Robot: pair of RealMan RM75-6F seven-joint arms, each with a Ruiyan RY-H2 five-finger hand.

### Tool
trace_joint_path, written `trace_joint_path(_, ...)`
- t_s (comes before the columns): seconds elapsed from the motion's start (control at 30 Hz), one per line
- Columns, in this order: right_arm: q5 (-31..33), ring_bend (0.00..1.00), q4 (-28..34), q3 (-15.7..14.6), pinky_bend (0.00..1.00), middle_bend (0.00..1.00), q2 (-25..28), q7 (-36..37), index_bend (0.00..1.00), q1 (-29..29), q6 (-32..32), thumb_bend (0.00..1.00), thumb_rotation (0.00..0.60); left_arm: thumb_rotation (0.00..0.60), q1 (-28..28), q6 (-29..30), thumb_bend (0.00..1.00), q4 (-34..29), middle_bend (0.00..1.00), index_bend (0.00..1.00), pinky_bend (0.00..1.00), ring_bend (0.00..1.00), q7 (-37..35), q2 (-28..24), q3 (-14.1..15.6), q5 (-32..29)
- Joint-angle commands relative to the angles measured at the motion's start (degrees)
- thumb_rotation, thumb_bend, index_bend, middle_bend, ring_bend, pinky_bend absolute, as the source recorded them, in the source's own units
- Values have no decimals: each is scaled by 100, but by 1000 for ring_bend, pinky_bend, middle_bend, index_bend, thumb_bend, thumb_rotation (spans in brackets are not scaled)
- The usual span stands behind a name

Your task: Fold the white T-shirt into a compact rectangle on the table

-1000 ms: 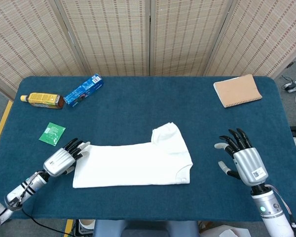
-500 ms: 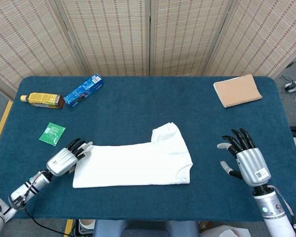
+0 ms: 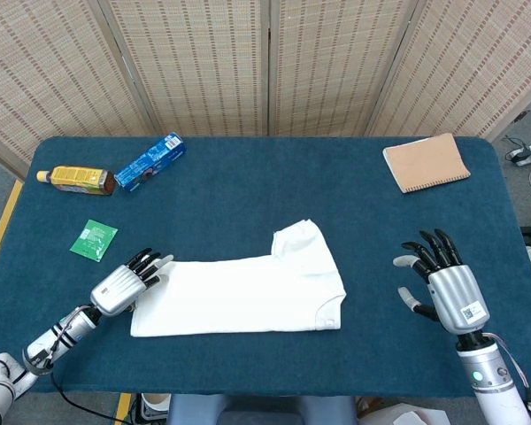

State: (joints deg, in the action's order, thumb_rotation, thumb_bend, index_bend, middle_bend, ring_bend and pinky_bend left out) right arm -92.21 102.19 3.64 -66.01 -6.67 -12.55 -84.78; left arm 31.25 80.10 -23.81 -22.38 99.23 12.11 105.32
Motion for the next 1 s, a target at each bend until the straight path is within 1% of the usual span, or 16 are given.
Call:
trace_joint_path(0.03,8,83,-16,-1,0,256,0,26,388,18,-3,245,600,600,8,14,363,-60,57,363,0,0,-50,-25,-11,-30)
trace_joint_path(0.17,-10,83,-50,-1,0,256,-15,54,393,34,-10,242,600,600,6,15,396,-158,68,396,0,0,-110,-69,-11,-63)
trace_joint_path(0.37,-32,83,-68,20,0,257,-26,82,404,56,-45,238,600,600,4,-12,454,-372,121,510,0,10,-191,-117,-21,-119)
trace_joint_path(0.57,-40,84,-85,39,0,261,-20,111,419,83,-79,236,600,600,27,-65,495,-530,167,581,0,45,-160,-137,-39,-158)
trace_joint_path(0.73,-48,85,-94,53,0,262,-14,146,427,95,-91,236,600,600,41,-58,501,-661,176,592,0,52,-169,-187,-53,-179)
trace_joint_path(0.83,-77,85,-112,63,0,262,-25,166,431,94,-106,236,600,600,47,-11,501,-808,183,617,0,56,-138,-253,-74,-191)
trace_joint_path(1.0,-95,85,-136,99,0,262,-24,197,436,104,-155,236,600,600,127,-38,501,-1312,217,640,0,76,0,-445,-99,-186)
